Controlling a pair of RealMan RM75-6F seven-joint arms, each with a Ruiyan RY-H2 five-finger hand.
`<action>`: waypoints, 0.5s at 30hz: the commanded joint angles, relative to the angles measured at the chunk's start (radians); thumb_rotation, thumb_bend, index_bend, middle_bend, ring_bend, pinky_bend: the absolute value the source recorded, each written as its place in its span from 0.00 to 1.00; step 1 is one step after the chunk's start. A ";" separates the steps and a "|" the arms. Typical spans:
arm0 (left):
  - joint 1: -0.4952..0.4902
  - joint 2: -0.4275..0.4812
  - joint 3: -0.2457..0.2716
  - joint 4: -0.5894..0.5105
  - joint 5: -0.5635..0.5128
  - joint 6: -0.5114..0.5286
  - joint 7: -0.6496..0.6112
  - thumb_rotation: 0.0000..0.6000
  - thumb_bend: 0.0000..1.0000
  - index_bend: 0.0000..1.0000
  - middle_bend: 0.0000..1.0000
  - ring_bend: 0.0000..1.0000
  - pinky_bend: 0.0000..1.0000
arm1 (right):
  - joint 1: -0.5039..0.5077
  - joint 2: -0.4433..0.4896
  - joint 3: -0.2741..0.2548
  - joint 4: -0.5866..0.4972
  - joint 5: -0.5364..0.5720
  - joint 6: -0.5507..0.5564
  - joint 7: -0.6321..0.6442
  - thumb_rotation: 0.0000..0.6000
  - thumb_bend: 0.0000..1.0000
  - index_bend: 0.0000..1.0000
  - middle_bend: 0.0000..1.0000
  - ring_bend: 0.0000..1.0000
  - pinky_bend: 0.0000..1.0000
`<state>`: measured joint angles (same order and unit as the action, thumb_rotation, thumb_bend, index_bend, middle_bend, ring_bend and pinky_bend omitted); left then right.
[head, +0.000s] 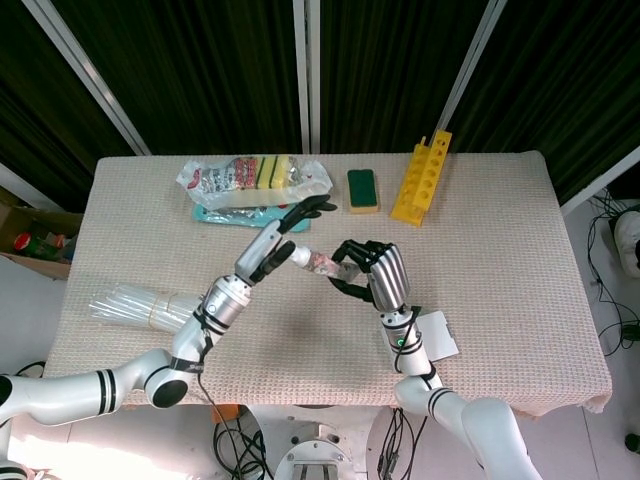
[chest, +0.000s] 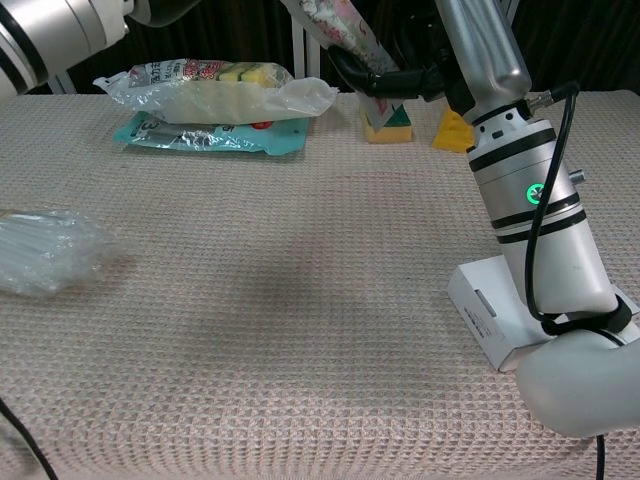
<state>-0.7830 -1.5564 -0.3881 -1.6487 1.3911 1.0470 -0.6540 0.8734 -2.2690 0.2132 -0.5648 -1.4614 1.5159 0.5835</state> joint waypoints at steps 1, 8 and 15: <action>-0.006 -0.012 0.013 0.013 0.021 0.042 0.095 0.00 0.00 0.10 0.17 0.10 0.15 | -0.002 0.000 0.002 -0.004 0.003 -0.013 -0.002 1.00 0.52 1.00 0.95 0.84 0.95; -0.017 -0.047 0.040 0.052 0.063 0.107 0.265 0.00 0.00 0.11 0.18 0.10 0.15 | -0.001 0.002 0.022 -0.027 -0.002 -0.023 -0.001 1.00 0.52 1.00 0.95 0.84 0.95; -0.025 -0.076 0.060 0.092 0.100 0.159 0.370 0.00 0.00 0.12 0.19 0.10 0.15 | -0.017 0.025 0.037 -0.097 -0.003 -0.037 -0.003 1.00 0.52 1.00 0.95 0.84 0.95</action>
<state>-0.8059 -1.6268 -0.3331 -1.5626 1.4849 1.2003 -0.2907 0.8616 -2.2513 0.2466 -0.6489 -1.4643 1.4830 0.5813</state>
